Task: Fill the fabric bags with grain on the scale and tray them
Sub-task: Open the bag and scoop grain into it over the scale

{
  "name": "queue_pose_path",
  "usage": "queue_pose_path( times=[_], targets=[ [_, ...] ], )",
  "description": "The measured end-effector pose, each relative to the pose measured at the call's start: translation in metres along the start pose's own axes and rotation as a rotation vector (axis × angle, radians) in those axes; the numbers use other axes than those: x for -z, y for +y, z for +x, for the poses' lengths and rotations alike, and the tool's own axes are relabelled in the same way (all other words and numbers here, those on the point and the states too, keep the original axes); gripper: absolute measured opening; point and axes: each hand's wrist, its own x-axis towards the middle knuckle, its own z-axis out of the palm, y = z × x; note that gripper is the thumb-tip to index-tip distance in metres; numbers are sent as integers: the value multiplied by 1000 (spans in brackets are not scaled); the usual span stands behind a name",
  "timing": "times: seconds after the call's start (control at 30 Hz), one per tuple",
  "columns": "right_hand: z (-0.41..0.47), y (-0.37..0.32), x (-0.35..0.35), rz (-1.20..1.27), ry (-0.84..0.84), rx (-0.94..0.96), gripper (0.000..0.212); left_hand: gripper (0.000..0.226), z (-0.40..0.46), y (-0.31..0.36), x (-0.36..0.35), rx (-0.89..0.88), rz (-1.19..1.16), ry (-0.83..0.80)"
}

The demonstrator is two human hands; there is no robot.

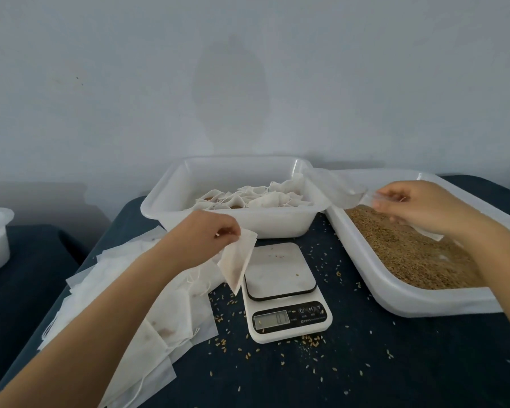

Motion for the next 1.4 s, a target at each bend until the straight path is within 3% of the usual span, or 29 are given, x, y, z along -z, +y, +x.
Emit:
queue_pose_path(
  times=[0.07, 0.23, 0.57, 0.7, 0.87, 0.93, 1.0, 1.1, 1.17, 1.23, 1.3, 1.4],
  targets=[
    [8, 16, 3, -78, 42, -103, 17, 9, 12, 8, -2, -12, 37, -46],
    [17, 35, -5, -225, -102, -326, 34, 13, 40, 32, -20, -50, 59, -99],
    [14, 52, -34, -377, -192, -411, 31, 19, 51, 55, -60, -94, 100, -141],
    [16, 54, -39, -405, -224, -427, 34, 31, 41, 47, -56, -29, -71, 23],
    [17, 55, -44, -460, -278, -425, 33, 24, 11, 26, -54, 33, -159, 190],
    [16, 50, -39, -479, -226, -408, 29, 22, -5, 17, -58, 76, -172, 214],
    [9, 35, -29, -378, 12, -292, 21, 19, -20, 9, -64, 147, -211, 241],
    [-26, -13, -33, 97, 393, 28, 19, 13, -36, 1, -77, 246, -316, 299],
    [-53, -47, -59, 281, 357, 212, 33, 11, -40, -1, -86, 297, -367, 325],
    [-63, -59, -97, 282, 262, 316, 39, 14, -41, -2, -94, 352, -420, 347],
    [-56, -54, -130, 296, 243, 301, 35, 16, -42, -4, -104, 401, -456, 361],
    [-39, -35, -159, 449, 247, 126, 15, 21, -45, -11, -118, 463, -469, 351]
  ],
)
